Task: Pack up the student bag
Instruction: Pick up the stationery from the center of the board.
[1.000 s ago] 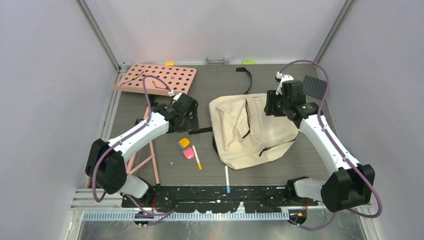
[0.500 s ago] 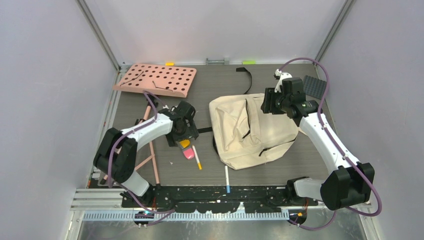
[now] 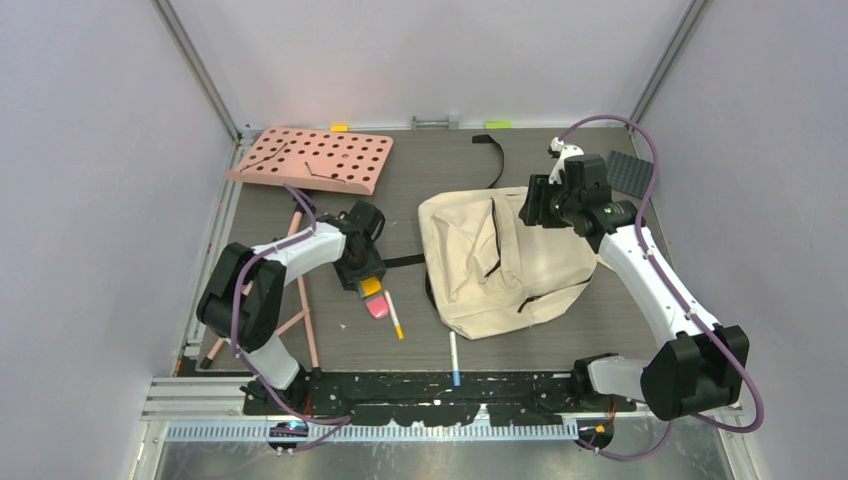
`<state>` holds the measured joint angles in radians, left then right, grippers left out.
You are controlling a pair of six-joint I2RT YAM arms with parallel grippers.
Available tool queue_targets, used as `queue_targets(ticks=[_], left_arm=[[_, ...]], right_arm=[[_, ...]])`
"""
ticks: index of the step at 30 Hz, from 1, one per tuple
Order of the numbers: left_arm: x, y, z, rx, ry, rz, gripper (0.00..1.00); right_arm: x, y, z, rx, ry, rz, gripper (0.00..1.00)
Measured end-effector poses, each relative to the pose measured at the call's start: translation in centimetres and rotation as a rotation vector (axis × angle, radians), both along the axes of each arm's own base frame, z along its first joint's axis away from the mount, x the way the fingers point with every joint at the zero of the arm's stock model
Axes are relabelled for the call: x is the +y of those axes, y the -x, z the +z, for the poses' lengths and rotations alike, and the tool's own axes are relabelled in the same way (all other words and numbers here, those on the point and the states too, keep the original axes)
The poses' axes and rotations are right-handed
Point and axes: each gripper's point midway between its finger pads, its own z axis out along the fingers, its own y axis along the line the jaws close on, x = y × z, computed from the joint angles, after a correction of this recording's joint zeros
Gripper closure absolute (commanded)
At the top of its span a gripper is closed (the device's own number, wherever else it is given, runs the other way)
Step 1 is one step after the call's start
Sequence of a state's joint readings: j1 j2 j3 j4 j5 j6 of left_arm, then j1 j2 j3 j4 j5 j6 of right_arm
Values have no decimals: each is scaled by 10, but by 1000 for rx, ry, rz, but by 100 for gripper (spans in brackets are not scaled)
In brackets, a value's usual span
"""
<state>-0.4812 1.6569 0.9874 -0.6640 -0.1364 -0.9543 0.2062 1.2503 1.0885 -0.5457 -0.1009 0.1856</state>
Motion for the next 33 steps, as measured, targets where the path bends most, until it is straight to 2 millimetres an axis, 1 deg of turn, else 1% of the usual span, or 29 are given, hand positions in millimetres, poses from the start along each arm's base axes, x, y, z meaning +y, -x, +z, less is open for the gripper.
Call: queue_targets(ticks=[3,7,9,10,11,13,15,16,17,18,21,24,26,28,31,33], left_arm=[[0,0,0,0,1,-8,71],[-2,-4,5,-24,12,-33,76],[-7,-12,17,-79,30,-63,76],[-10,-17,26,-118,42,-83,76],[-14,-22,35,-152,52,-105,76],[-27,-35,59,-243,74,-170,76],[-53,-51,93,-364,104,-276,76],[-64,-56,107,-412,116,-321,76],[-83,-62,127,-480,133,-392,77],[-95,-65,140,-525,143,-442,77],[-143,-62,183,-676,176,-642,77],[-183,-52,210,-777,212,-814,77],[-204,-44,217,-813,232,-911,78],[-221,-39,217,-831,238,-1001,79],[-238,-37,212,-835,239,-1093,79],[-246,-36,207,-832,239,-1142,79]], right_arm=[[0,0,0,0,-1,-1,45],[1,0,0,2,-7,2,45],[4,1,1,5,-21,10,44],[6,1,3,8,-33,14,41],[10,-1,7,7,-51,23,40],[18,-5,17,5,-90,37,41],[28,-12,32,9,-141,54,43],[32,-15,38,10,-158,59,44],[37,-19,46,23,-184,64,44],[41,-23,52,26,-198,68,44],[50,-30,64,73,-240,74,43],[57,-25,65,161,-269,88,43],[62,-18,61,232,-285,104,43],[67,-7,54,316,-308,127,40],[74,10,47,420,-346,148,40],[79,20,49,462,-383,168,40]])
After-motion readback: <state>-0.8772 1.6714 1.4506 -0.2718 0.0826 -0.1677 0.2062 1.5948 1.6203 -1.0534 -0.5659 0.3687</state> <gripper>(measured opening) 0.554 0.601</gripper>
